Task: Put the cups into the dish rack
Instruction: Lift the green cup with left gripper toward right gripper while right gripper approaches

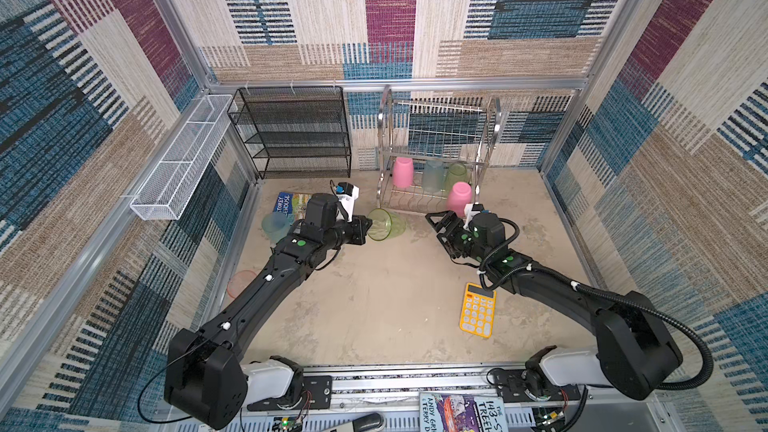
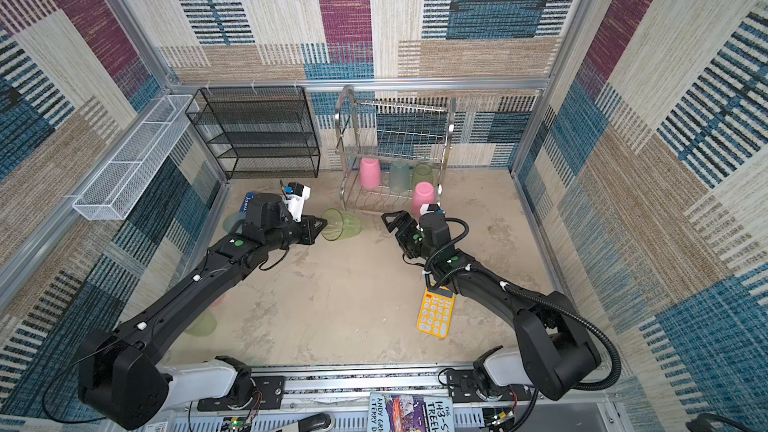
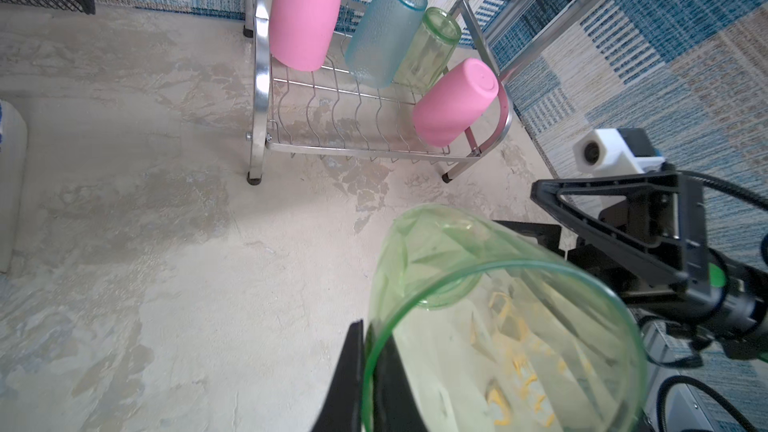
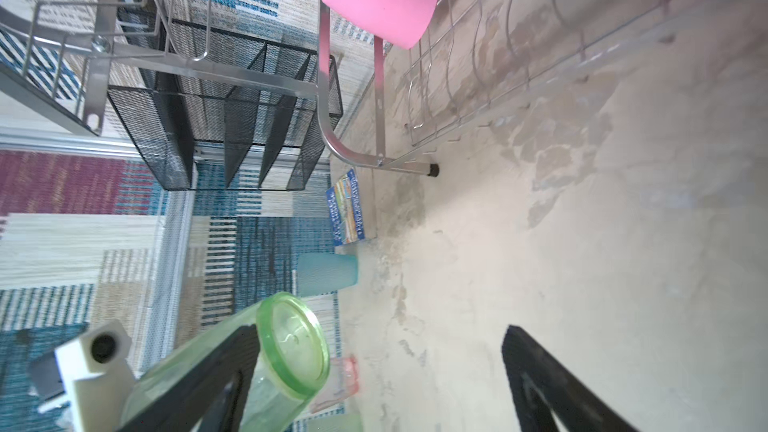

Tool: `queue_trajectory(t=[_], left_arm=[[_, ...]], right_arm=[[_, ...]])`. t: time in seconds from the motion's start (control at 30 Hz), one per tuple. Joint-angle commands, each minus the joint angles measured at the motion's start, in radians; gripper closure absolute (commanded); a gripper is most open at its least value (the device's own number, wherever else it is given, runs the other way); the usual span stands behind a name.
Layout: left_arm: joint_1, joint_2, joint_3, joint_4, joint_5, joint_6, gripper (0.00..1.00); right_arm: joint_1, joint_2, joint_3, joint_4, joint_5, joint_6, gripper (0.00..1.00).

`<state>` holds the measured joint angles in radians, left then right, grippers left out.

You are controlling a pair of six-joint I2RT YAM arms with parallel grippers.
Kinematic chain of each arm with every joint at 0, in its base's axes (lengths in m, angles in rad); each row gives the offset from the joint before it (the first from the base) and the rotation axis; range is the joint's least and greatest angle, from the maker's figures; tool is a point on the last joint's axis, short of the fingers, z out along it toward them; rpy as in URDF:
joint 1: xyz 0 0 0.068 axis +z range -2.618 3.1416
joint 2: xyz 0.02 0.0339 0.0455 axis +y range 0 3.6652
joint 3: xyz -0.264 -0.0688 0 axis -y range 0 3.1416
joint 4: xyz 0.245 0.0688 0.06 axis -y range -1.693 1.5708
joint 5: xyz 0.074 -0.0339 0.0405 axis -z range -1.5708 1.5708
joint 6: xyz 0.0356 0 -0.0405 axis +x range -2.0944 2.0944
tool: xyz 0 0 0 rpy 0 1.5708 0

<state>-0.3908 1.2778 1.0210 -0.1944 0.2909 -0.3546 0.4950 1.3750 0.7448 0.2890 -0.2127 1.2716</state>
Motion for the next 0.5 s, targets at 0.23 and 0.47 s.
queue_trajectory(t=[0.23,0.47], left_arm=[[0.004,-0.052,-0.114,0.360,-0.103,-0.260,1.00],[-0.002,-0.046,-0.189,0.556,-0.083,-0.291,1.00]], right_arm=[[0.024,-0.001,0.037,0.136,-0.026,0.366,0.05],[0.025,0.027,0.042,0.211,-0.035,0.496,0.06]])
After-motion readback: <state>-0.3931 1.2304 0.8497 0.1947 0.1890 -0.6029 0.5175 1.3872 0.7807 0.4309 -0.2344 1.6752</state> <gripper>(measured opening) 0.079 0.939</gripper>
